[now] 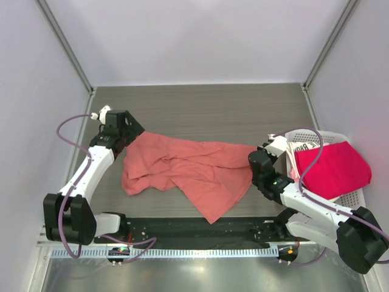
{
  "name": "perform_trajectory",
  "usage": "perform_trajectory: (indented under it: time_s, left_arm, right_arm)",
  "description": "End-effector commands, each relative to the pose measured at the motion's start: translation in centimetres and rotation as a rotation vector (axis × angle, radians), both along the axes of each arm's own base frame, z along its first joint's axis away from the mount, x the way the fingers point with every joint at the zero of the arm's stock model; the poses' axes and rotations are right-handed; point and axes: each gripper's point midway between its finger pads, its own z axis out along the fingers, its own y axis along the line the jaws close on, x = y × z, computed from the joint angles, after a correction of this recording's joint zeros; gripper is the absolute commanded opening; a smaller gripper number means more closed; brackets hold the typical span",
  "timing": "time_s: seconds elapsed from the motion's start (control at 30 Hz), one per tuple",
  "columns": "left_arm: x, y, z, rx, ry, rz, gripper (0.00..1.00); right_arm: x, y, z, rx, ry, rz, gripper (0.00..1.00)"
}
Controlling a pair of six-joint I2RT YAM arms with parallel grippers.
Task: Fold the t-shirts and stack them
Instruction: Flatten the tshirt out
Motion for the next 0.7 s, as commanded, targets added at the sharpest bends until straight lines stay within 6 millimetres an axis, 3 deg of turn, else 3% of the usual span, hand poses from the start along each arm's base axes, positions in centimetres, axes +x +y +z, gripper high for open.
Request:
perform_trajectory:
  time_s: [0.0, 0.03, 0.1, 0.17, 0.23, 0.27, 0.5, 0.67]
  left_arm:
    - [-2.6, 0.4, -0.1, -0.006, 0.030, 0.012, 0.91]
    - [-4.1, 0.6, -1.7, 0.004, 0.088, 0.016, 0.88]
    - [-5.8, 1.3, -2.1, 0.021, 0.105, 0.045, 0.87]
    - [-8.2, 1.7, -4.2, 0.023, 0.170, 0.059, 0.83]
    - [-9.6, 1.5, -4.7, -0.003, 0.165, 0.058, 0.81]
    - [-10.6, 1.3, -6.1, -0.012, 0.189, 0.049, 0.79]
    - [-12.4, 0.7, -7.8, -0.064, 0.166, 0.043, 0.77]
    - [-11.6, 0.1, -9.0, -0.098, 0.159, 0.034, 0.69]
  right_arm:
    - [0.3, -1.2, 2.2, 0.054, -0.085, -0.094, 0.01]
    - [0.3, -1.2, 2.1, 0.052, -0.083, -0.097, 0.01]
    - [0.3, -1.2, 2.2, 0.052, -0.080, -0.098, 0.01]
    - [0.5, -1.0, 1.9, 0.048, -0.068, -0.093, 0.01]
    - [0.6, -0.9, 1.8, 0.049, -0.064, -0.091, 0.01]
    - [0.6, -0.8, 1.8, 0.050, -0.063, -0.088, 0.01]
    - [0.7, -0.8, 1.6, 0.046, -0.054, -0.086, 0.01]
    - [0.7, -0.7, 1.6, 0.044, -0.052, -0.085, 0.01]
